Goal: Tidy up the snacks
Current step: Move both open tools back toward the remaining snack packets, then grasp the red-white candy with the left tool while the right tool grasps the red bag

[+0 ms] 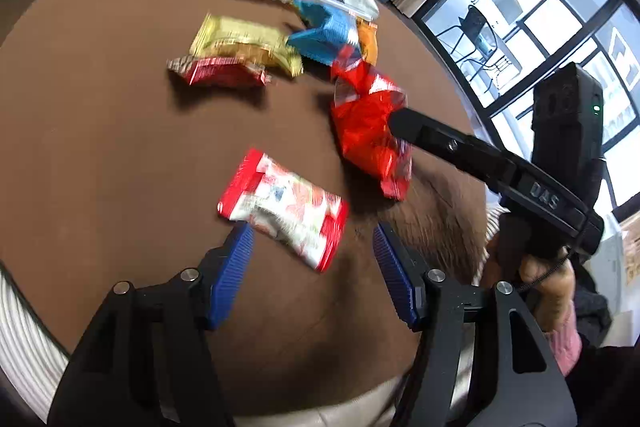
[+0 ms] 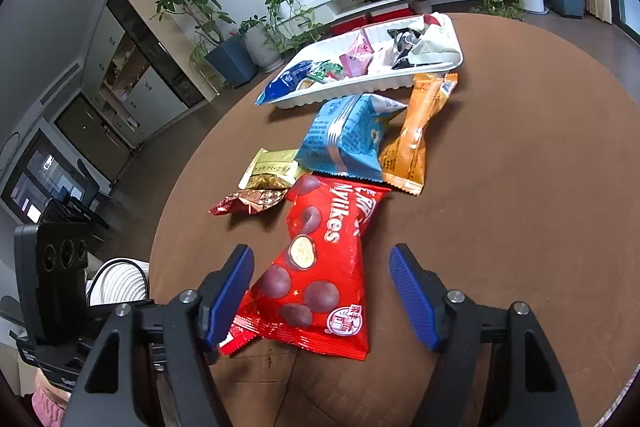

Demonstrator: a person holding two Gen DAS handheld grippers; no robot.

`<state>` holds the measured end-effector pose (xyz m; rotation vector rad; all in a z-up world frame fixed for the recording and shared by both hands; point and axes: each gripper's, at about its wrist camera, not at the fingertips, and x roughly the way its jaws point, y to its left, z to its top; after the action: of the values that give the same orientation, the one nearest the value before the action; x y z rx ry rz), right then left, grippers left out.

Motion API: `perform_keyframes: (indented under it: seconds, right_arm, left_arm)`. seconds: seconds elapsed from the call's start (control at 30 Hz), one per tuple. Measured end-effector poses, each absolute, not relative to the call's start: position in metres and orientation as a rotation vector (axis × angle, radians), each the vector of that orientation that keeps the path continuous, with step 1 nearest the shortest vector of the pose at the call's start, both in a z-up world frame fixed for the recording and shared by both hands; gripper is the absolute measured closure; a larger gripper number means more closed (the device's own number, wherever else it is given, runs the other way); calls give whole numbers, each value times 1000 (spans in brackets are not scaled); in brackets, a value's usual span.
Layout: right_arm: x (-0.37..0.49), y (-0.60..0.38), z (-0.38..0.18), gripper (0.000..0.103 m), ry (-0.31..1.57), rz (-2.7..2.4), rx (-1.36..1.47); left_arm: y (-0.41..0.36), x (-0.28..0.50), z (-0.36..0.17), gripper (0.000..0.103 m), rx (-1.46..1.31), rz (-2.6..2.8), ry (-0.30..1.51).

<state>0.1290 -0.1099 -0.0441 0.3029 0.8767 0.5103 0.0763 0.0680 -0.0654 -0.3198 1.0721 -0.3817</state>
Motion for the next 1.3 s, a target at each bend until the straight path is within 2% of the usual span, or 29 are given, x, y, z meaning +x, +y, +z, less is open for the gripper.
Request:
perform_keyframes:
  seconds: [0.23, 0.57, 0.63, 0.7, 0.77, 0.8, 0.87, 1.07, 1.3]
  right_arm:
    - [129, -113, -45, 30, 878, 503, 315]
    - [128, -95, -44, 29, 886, 499, 229]
    - [128, -91, -45, 29, 886, 498, 215]
    - [128, -89, -45, 29, 885, 492, 203]
    - [129, -87, -47, 36, 891, 489, 184]
    - [129, -86, -48, 39, 894, 491, 177]
    - [128, -81, -51, 53, 905, 493, 154]
    - [128, -85, -55, 59, 915, 519, 175]
    - [133, -111, -62, 61, 949, 570, 381]
  left_arm:
    - [56, 100, -62, 42, -216, -363, 1046]
    - [32, 88, -65, 43, -18, -342, 1006]
    - [27, 84, -66, 43, 24, -333, 995]
    - [23, 80, -67, 50, 69, -313, 982]
    - [22, 76, -69, 54, 102, -303, 970]
    - [23, 77, -69, 61, 113, -297, 965]
    - [23, 74, -69, 68, 141, -286, 951]
    - [29, 72, -69, 71, 111, -292, 941]
    - [40, 70, -65, 73, 31, -306, 949]
